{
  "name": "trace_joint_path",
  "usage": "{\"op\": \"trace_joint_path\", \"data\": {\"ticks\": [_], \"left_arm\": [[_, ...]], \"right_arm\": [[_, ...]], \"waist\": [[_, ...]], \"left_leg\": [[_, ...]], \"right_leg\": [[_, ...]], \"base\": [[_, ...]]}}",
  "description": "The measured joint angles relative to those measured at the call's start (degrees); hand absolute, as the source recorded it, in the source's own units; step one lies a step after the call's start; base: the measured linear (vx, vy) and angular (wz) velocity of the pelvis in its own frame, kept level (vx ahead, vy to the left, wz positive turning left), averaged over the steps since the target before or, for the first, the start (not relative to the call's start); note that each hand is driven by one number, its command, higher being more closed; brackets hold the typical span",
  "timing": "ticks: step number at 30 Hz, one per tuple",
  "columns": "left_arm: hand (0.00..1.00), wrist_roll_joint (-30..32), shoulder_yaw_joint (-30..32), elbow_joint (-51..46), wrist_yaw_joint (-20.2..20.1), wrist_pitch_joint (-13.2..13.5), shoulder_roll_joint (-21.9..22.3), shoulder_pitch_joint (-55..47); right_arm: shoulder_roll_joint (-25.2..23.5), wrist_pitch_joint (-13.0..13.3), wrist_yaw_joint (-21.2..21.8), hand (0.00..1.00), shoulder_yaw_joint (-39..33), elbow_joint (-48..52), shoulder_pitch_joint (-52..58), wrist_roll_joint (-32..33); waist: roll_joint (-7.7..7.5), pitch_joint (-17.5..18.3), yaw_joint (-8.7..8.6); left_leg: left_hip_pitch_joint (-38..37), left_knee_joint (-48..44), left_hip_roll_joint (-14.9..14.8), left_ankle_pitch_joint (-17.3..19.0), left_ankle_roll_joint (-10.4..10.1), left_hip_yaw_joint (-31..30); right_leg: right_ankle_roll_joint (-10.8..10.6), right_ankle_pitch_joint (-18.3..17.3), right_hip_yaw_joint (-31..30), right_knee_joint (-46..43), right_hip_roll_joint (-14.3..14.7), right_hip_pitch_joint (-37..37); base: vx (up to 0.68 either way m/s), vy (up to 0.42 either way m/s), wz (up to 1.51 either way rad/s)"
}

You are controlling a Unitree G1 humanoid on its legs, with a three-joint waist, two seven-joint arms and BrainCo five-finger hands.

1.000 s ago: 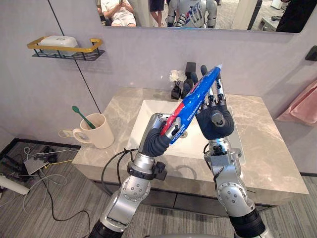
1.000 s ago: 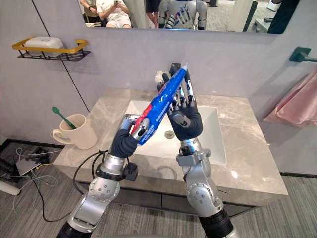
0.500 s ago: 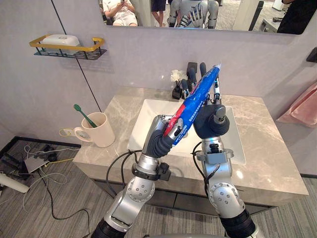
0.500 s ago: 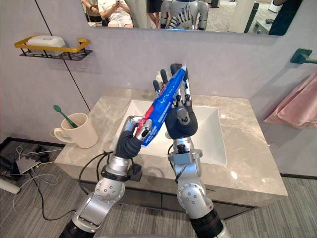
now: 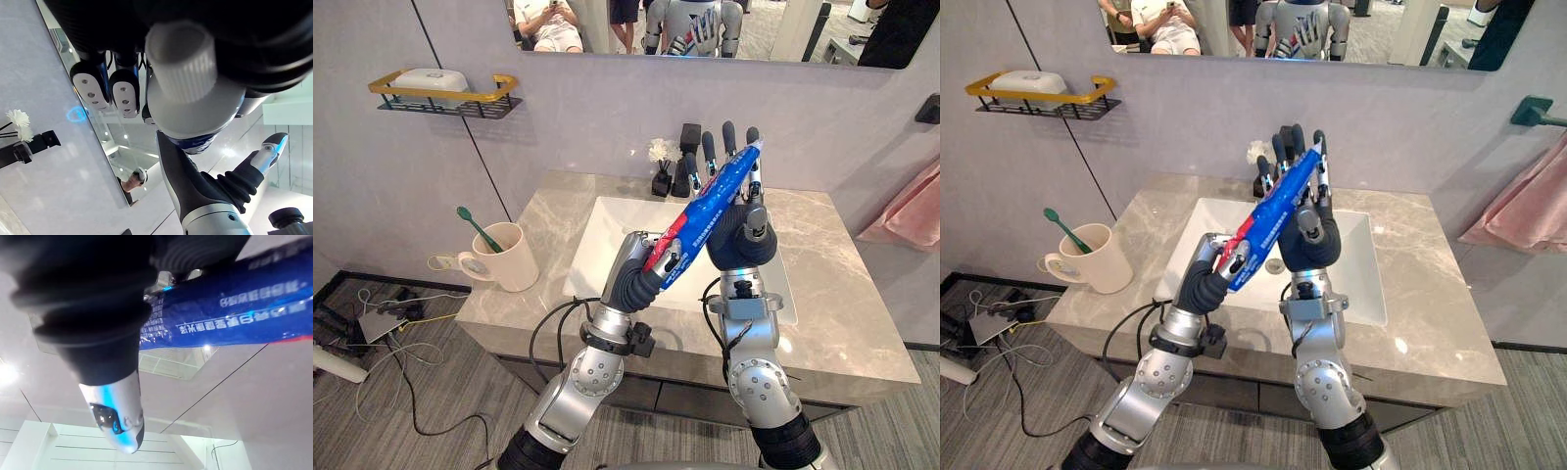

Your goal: Organize washtable

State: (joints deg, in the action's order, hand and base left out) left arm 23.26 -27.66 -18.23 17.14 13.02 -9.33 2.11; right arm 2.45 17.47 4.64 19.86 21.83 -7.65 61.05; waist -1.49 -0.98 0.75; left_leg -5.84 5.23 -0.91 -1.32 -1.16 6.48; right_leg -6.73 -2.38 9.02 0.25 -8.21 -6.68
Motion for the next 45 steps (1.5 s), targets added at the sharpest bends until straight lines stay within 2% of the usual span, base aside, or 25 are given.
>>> {"op": "trace_joint_path", "data": {"ticks": [4, 10, 16, 34, 45], "left_arm": [[1.0, -0.02, 3.04, 0.29, -0.73, -0.08, 0.06, -1.26], [1.0, -0.03, 3.71, 0.77, -0.88, -0.14, 0.09, -1.59], [1.0, -0.11, 7.04, 0.78, -0.8, -1.47, 0.18, -3.29], [1.0, -0.15, 3.37, 0.45, -0.97, -1.5, 0.17, -2.91], [1.0, -0.14, 0.53, -0.46, -0.95, -1.25, 0.17, -0.63]], "right_arm": [[-0.47, -0.25, -0.48, 0.0, -2.83, -0.04, 1.67, -1.01], [-0.98, -0.37, -0.89, 0.0, -4.43, -0.08, 3.97, -1.38], [-0.89, -0.33, -0.83, 0.0, -6.33, -0.29, 5.5, -1.5], [-0.08, -4.28, 1.01, 0.0, -0.6, -7.54, 5.89, 0.36], [0.37, -4.29, 1.82, 0.0, 0.89, -10.64, 5.92, 1.63]], "waist": [[-0.01, -0.01, -0.05], [-0.01, -0.01, -0.02], [-0.02, -0.03, -0.17], [-0.34, -0.11, -0.08], [-0.82, -0.06, -0.08]], "left_leg": [[-0.13, 0.0, 0.0, 0.0, 0.0, -0.02], [-0.21, 0.02, 0.0, 0.0, 0.0, -0.07], [-0.22, 0.03, 0.01, 0.0, 0.0, -0.11], [0.05, 0.09, 0.13, -0.21, -0.08, -1.39], [0.34, 0.15, 0.09, -0.69, -0.19, -1.73]], "right_leg": [[0.0, 0.0, 0.01, 0.0, -0.01, 0.0], [0.0, 0.0, 0.09, 0.05, -0.01, 0.0], [0.0, 0.0, 0.1, 0.11, -0.01, 0.0], [0.01, -0.01, 0.76, 0.2, -0.04, -0.09], [0.1, 0.03, 1.49, 0.16, -0.04, -0.09]], "base": [[0.0, 0.0, 0.0], [0.0, 0.0, 0.0], [0.0, 0.0, 0.0], [0.0, -0.002, 0.01], [-0.02, -0.013, 0.03]]}}
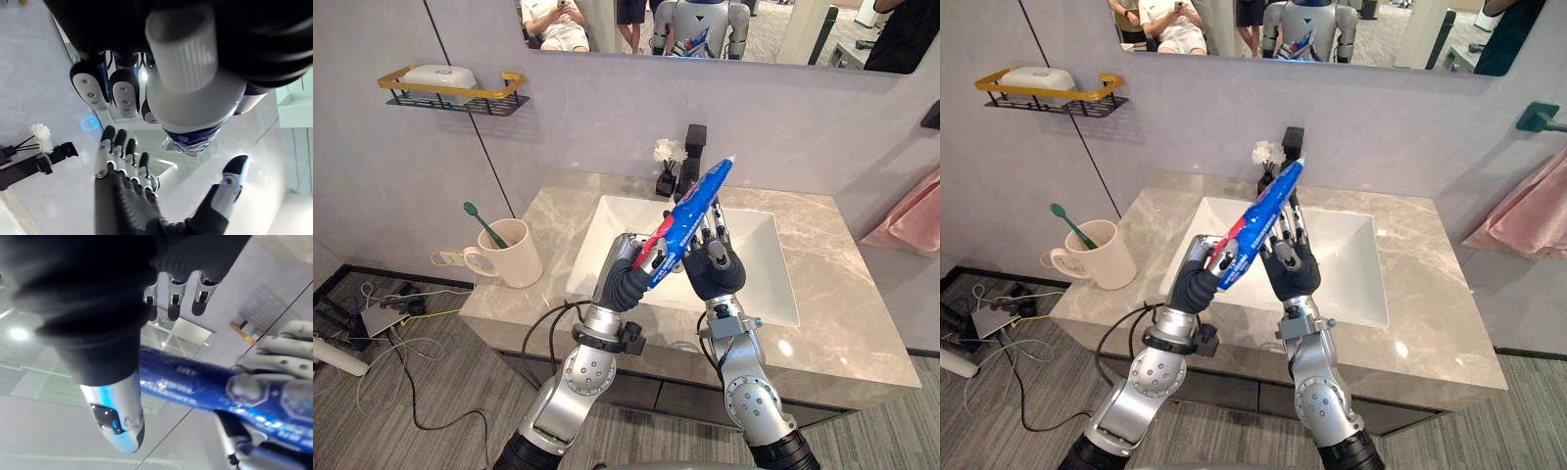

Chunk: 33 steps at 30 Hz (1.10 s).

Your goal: Organize washtable

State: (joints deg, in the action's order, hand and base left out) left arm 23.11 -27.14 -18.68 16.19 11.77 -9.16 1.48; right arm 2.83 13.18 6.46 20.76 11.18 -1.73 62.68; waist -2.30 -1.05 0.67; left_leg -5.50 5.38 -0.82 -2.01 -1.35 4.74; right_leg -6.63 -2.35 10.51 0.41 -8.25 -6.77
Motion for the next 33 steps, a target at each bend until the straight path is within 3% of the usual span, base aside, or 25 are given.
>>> {"op": "trace_joint_path", "data": {"ticks": [33], "left_arm": [[1.0, 0.05, -2.69, 4.38, -2.18, 0.65, -0.78, 0.0]], "right_arm": [[1.07, 0.09, -0.01, 0.0, 0.59, -0.85, -5.3, 0.0]], "waist": [[-0.74, 0.5, 0.08]], "left_leg": [[0.66, 0.05, -0.07, -0.69, 0.06, -0.06]], "right_leg": [[0.3, 0.61, 0.38, 0.75, 0.18, 0.14]], "base": [[0.0, 0.0, 0.0]]}}
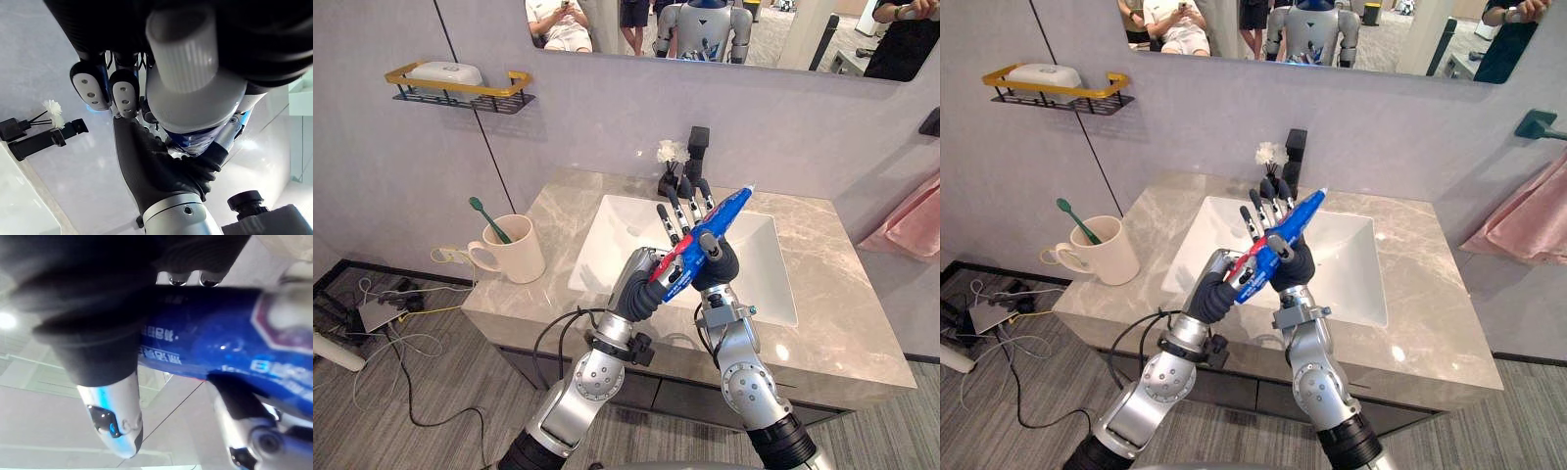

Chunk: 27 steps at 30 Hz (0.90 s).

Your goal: Organize washtable

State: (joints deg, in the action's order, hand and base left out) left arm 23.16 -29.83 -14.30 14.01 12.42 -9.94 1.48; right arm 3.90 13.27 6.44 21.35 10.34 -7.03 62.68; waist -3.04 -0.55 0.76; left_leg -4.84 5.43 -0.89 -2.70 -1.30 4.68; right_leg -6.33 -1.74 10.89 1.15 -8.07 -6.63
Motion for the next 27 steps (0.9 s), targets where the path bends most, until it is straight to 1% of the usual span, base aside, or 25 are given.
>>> {"op": "trace_joint_path", "data": {"ticks": [5, 14, 15, 27], "left_arm": [[1.0, 0.02, 0.07, 1.92, 0.05, 1.48, 0.01, -0.01], [1.0, 0.02, 0.83, 4.4, 0.67, 2.15, -0.44, -0.43], [1.0, 0.03, 1.26, 4.83, 0.89, 2.48, -0.48, -0.47], [1.0, 0.16, 3.29, 5.91, 1.01, 3.29, -0.47, -1.78]], "right_arm": [[0.04, -0.01, -0.06, 0.0, 0.24, 0.0, -0.06, 0.09], [1.21, -0.08, -0.19, 0.0, 1.36, 0.0, -0.53, 0.3], [1.28, -0.09, -0.21, 1.0, 1.6, 0.0, -0.82, 0.3], [1.31, -1.02, -0.22, 1.0, 1.67, 0.0, -2.63, 0.17]], "waist": [[0.01, 0.01, 0.0], [0.17, 0.22, 0.0], [0.19, 0.23, -0.02], [0.24, 0.25, 0.01]], "left_leg": [[0.0, 0.0, -0.01, -0.04, 0.01, 0.01], [0.0, 0.0, -0.05, -0.06, -0.01, 0.08], [0.0, 0.0, -0.06, -0.06, -0.01, 0.11], [0.09, 0.0, -0.05, -0.06, -0.01, 0.23]], "right_leg": [[0.02, 0.02, -0.02, -0.02, 0.01, 0.01], [0.05, 0.07, -0.13, -0.01, 0.07, 0.07], [0.07, 0.08, -0.17, -0.01, 0.09, 0.08], [0.07, 0.18, -0.48, -0.03, 0.1, 0.33]], "base": [[0.0, 0.0, 0.0], [0.0, 0.0, 0.0], [0.0, 0.0, 0.0], [0.0, 0.0, 0.0]]}}
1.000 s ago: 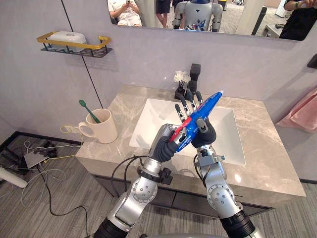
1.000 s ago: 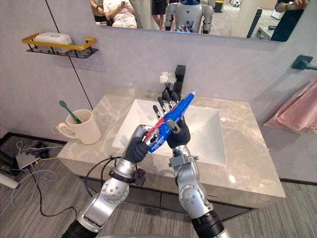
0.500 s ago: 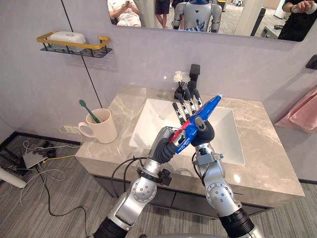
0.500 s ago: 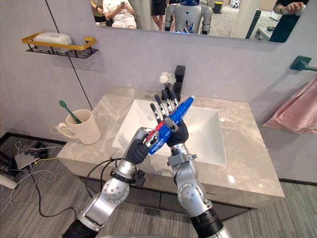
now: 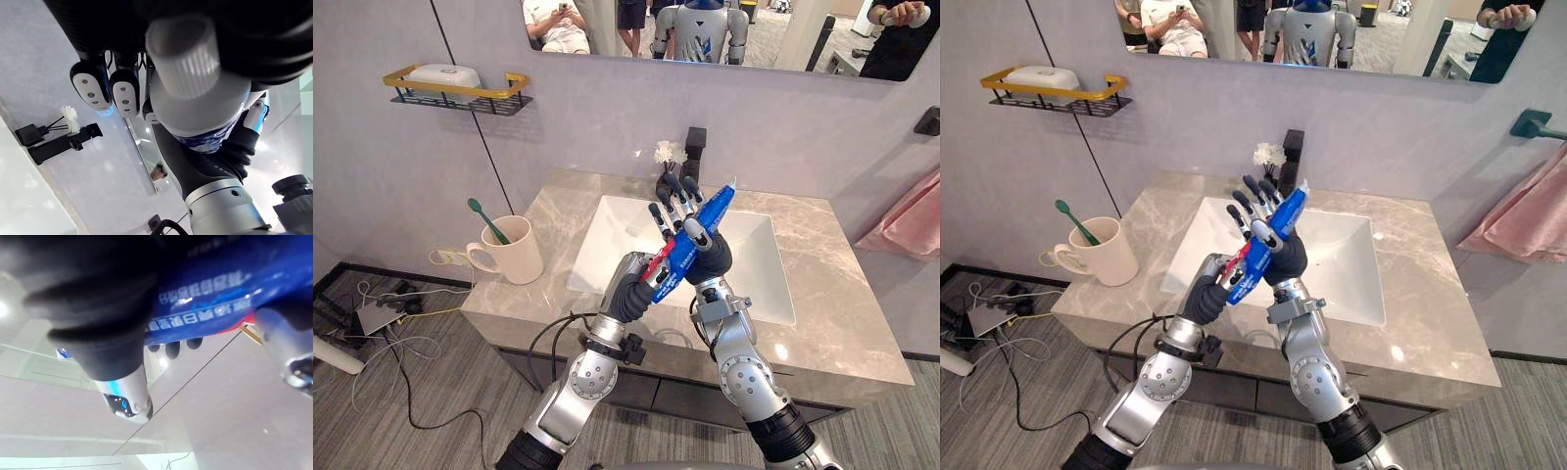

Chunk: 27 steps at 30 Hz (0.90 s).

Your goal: Organize washtable

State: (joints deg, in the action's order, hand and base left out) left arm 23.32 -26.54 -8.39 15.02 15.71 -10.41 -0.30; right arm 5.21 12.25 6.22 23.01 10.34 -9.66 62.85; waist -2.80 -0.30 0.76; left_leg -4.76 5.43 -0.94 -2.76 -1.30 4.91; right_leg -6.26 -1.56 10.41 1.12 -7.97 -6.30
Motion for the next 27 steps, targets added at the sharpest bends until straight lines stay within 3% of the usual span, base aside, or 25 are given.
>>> {"op": "trace_joint_path", "data": {"ticks": [12, 13, 23, 27], "left_arm": [[1.0, 2.1, 1.5, 0.18, -0.04, 0.31, 0.06, -0.92], [0.0, 2.11, 1.63, 0.17, -0.05, 0.32, 0.07, -0.94], [0.0, 2.09, 9.23, -0.01, 1.52, -2.12, 0.62, -1.46], [0.0, 2.1, 9.5, -2.13, 1.6, -2.13, 0.7, -2.06]], "right_arm": [[-0.02, -0.41, 0.0, 1.0, 0.13, 0.0, 0.01, -0.57], [-0.05, -0.43, 0.01, 1.0, 0.12, 0.0, 0.01, -0.72], [-0.13, -0.39, 0.29, 1.0, -0.71, 0.0, 0.26, -4.52], [-0.37, -0.36, 0.3, 1.0, -2.31, 0.04, 1.26, -5.12]], "waist": [[0.54, 0.29, 0.0], [0.55, 0.29, 0.0], [0.83, 0.25, -0.03], [0.86, 0.24, 0.05]], "left_leg": [[-0.01, 0.02, 0.0, -0.01, -0.01, -0.03], [-0.01, 0.02, 0.0, -0.01, -0.01, -0.05], [0.0, 0.12, 0.05, -0.16, 0.03, -0.28], [0.0, 0.4, 0.14, -0.19, 0.07, -0.43]], "right_leg": [[0.0, 0.0, 0.01, -0.12, -0.01, 0.03], [0.0, 0.0, 0.02, -0.12, -0.01, 0.03], [0.0, -0.02, 0.37, -0.24, -0.07, -0.06], [-0.02, -0.05, 0.7, -0.23, -0.2, -0.24]], "base": [[0.0, 0.0, 0.0], [0.0, 0.0, 0.0], [0.0, 0.0, 0.01], [0.0, 0.0, 0.05]]}}
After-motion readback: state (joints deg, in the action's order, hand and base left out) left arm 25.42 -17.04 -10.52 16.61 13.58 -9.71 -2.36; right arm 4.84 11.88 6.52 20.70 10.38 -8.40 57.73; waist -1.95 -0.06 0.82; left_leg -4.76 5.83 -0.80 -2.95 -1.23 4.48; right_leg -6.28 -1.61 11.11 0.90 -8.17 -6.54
